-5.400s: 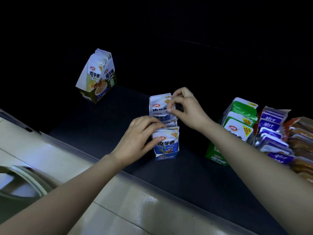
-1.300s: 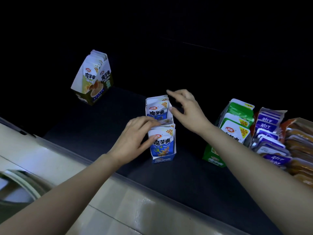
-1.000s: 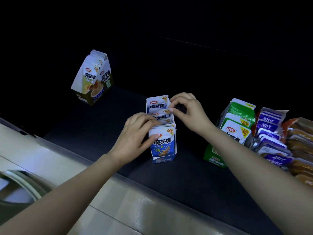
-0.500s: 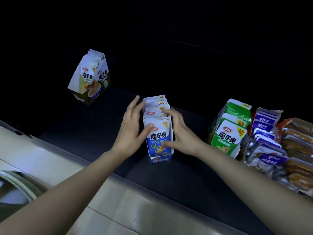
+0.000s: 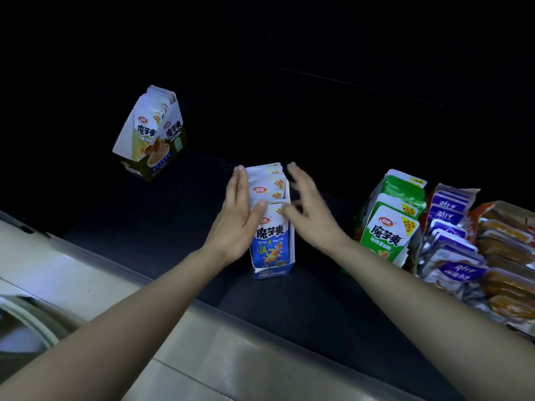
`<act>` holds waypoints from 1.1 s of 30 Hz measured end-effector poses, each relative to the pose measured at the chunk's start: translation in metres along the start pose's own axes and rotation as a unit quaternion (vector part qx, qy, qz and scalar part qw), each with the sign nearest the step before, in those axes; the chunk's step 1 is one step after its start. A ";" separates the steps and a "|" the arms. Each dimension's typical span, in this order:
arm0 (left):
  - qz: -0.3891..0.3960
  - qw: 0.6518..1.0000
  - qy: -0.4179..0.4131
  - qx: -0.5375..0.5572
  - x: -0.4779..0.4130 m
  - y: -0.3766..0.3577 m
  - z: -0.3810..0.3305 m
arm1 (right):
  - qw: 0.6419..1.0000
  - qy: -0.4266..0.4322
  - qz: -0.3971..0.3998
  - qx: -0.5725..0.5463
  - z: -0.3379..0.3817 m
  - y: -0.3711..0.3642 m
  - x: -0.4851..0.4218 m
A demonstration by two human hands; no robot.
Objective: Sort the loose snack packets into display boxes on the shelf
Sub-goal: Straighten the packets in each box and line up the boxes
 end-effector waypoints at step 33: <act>-0.033 0.992 -0.092 -0.080 0.031 0.012 0.014 | 0.990 -0.060 0.025 0.129 0.011 0.002 0.003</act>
Point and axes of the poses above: each hand's wrist, its own x-axis away from the middle knuckle, its own y-axis out of the back of the hand, z = x × y, the point moved 3 cm from there along -x, towards the middle knuckle, and after that the axes turned 10 degrees about z, right-handed, at the moved point
